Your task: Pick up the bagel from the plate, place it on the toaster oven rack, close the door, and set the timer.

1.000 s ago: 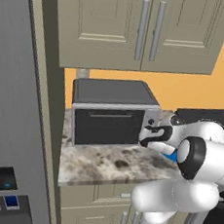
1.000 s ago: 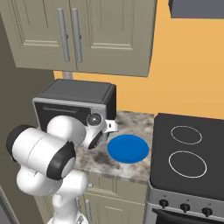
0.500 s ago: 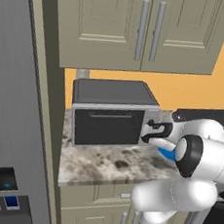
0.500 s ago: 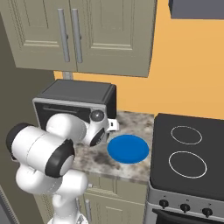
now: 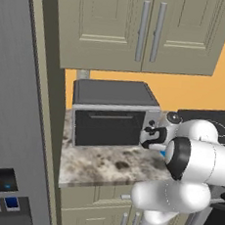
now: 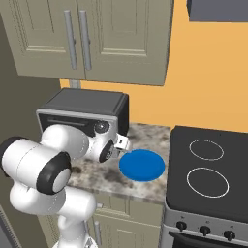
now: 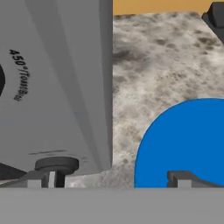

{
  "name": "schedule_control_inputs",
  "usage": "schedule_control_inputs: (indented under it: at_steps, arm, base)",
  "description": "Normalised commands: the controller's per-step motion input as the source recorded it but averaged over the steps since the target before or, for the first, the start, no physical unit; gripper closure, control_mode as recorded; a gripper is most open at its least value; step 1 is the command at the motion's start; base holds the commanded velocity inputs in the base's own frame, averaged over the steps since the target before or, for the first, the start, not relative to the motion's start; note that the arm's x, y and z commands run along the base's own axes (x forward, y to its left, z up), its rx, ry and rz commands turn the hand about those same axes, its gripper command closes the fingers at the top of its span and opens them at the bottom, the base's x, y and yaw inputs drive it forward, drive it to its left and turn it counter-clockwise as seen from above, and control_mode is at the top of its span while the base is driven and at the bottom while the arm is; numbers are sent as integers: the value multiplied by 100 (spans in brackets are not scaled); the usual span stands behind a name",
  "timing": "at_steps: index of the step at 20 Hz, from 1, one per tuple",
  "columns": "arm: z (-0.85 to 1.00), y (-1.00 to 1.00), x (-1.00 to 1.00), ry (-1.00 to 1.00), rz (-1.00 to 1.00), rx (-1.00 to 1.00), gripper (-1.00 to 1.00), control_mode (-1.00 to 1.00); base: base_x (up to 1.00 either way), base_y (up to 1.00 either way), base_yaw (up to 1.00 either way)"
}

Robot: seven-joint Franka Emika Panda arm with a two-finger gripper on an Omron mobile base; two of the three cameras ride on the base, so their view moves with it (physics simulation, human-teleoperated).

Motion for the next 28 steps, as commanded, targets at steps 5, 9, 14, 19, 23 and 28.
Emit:
schedule_control_inputs:
  at_steps: [5, 9, 14, 19, 23, 28]
  arm:
    - [-19, -100, -31, 8, -9, 0, -100, -100]
    - [-15, -100, -33, 6, 0, 2, -100, -100]
    - [-22, -100, -33, 6, 0, 6, -100, -100]
    - [-29, -100, -32, 9, 0, 8, -100, -100]
    - [-10, -94, -51, 3, 1, 9, -100, -100]
    - [35, -50, -93, -25, 10, 9, -100, -100]
  base:
    - [0, 0, 0]
    - [0, 0, 0]
    - [0, 0, 0]
    - [0, 0, 0]
    - [0, 0, 0]
    - [0, 0, 0]
